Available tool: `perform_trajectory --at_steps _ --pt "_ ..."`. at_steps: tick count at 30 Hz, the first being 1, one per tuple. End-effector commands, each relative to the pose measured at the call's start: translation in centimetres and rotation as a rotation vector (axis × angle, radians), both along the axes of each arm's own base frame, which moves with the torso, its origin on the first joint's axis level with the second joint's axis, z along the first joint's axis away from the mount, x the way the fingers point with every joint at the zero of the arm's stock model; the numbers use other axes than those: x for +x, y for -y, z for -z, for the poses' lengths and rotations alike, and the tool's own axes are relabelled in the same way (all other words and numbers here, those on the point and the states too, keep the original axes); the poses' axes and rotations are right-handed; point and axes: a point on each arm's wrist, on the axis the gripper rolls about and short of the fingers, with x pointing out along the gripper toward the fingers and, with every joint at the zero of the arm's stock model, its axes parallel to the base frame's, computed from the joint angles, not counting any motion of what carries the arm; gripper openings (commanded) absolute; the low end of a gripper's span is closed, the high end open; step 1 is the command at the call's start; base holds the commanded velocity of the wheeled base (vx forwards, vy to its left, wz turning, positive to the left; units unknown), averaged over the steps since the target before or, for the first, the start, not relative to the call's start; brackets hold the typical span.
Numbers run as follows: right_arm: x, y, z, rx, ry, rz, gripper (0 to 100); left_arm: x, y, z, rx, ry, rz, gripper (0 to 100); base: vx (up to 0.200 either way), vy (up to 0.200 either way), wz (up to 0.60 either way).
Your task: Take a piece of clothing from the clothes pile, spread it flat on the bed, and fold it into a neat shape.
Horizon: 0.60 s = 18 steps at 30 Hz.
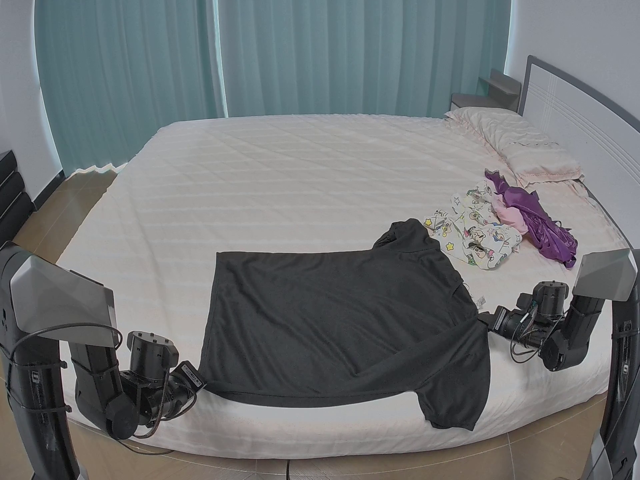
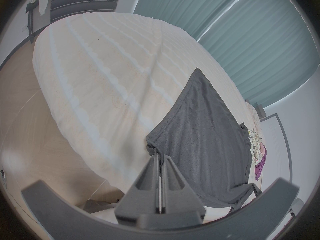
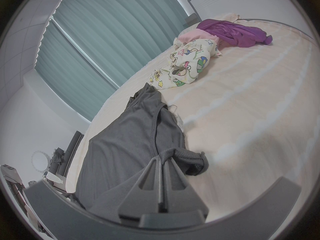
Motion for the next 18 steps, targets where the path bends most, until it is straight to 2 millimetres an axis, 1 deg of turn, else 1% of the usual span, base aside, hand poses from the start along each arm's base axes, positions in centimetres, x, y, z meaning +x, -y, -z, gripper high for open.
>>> perform_trajectory --at_steps 1,2,5,10,14,16,18 --pt "1.4 -0.2 -0.5 -0.003 0.032 -0.017 0 0.3 0.0 0.6 0.003 -0.010 -0.002 0 0.000 0.000 0.00" --pt "2.0 -0.3 -0.6 -0.003 0.038 -0.021 100 0.5 0.1 0.6 0.002 -0.007 -0.002 0 0.000 0.000 0.00" --pt "2.6 -0.3 -0.7 -0.003 0.049 -0.021 100 0.5 0.1 0.6 0.002 -0.007 -0.002 0 0.000 0.000 0.00" --pt "2.1 0.0 -0.8 0.000 0.036 -0.010 100 0.4 0.1 0.6 0.000 -0.009 -0.002 0 0.000 0.000 0.00" --pt "0.8 1.8 -1.1 0.008 0.015 0.042 100 0.5 0.0 0.6 -0.002 -0.008 -0.006 0 0.000 0.000 0.00" --pt "-0.6 2.3 -1.3 0.026 -0.019 0.064 100 0.5 0.0 0.6 -0.002 -0.008 -0.006 0 0.000 0.000 0.00" --pt "-1.6 2.2 -1.5 0.040 -0.046 0.070 100 0.5 0.0 0.6 -0.002 -0.008 -0.006 0 0.000 0.000 0.00"
